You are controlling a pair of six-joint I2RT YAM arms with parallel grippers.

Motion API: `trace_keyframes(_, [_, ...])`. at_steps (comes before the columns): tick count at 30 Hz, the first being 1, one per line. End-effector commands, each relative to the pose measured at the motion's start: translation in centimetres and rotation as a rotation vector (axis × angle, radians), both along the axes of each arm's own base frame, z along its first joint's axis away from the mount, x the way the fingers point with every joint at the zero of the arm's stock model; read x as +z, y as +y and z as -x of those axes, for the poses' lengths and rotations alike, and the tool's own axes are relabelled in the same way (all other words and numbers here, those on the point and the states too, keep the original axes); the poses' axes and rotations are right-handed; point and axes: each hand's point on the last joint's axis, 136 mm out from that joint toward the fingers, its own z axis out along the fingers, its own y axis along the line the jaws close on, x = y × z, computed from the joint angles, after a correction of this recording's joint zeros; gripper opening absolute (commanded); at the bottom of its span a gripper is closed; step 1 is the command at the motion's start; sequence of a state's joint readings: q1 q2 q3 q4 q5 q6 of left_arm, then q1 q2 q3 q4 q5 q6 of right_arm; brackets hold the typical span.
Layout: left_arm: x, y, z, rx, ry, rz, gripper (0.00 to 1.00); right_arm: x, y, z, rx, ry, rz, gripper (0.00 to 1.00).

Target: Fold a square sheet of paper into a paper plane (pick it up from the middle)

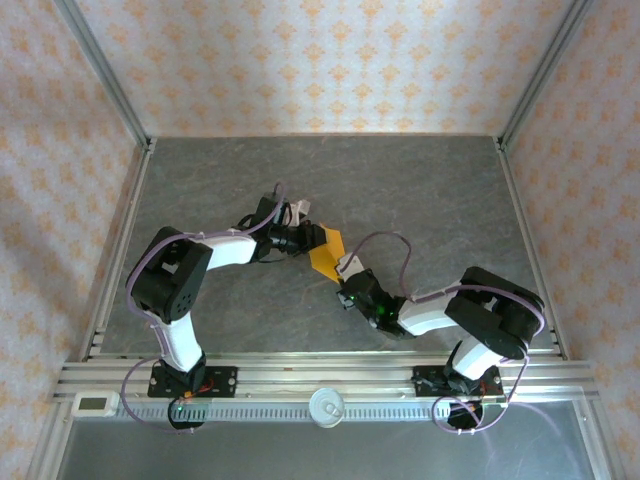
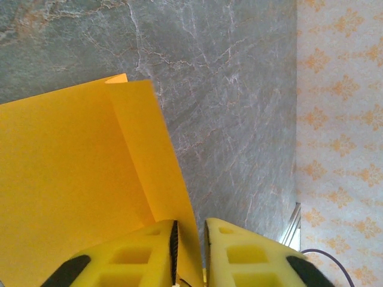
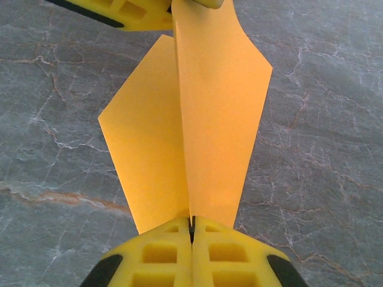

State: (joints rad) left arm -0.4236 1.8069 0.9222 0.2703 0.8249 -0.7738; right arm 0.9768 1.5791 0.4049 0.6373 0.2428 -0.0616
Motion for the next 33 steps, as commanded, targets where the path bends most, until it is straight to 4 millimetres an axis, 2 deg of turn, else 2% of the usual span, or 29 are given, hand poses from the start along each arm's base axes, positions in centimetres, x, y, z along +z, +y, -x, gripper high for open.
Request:
trace_keyframes(1, [0.5, 0.6, -0.6, 0.022, -0.029, -0.038, 0.25, 0.6, 0.5, 0.3, 0.001, 0.012, -0.062, 0.0])
trace_keyframes(4, [1.0, 1.6, -0.9, 0.063, -0.052, -0.074, 0.38, 0.7, 1.5, 0.9, 0.047, 0.049, -0.111, 0.0])
trace_keyframes(9, [1.8, 3.7, -1.2, 0.149, -0.082, -0.132, 0.49, 1.6, 2.7, 1.5, 0.108, 0.136, -0.255, 0.0])
trace_keyframes(17, [3.1, 6.3, -0.8, 0.239, -0.119, -0.162, 0.57, 1.6, 3.5, 1.6, 0.152, 0.294, -0.402, 0.0])
trace_keyframes(28, [2.1, 5.3, -0.4, 0.194, -0.079, -0.114, 0.6, 1.3, 2.8, 0.7, 0.112, 0.27, -0.386, 0.0])
trace_keyframes(30, [1.9, 5.0, -0.5, 0.188, -0.07, -0.104, 0.6, 1.1, 2.5, 0.5, 0.1, 0.259, -0.373, 0.04])
trace_keyframes(33, [1.4, 4.6, -0.6, 0.172, -0.055, -0.093, 0.6, 0.9, 2.4, 0.4, 0.105, 0.245, -0.35, 0.05])
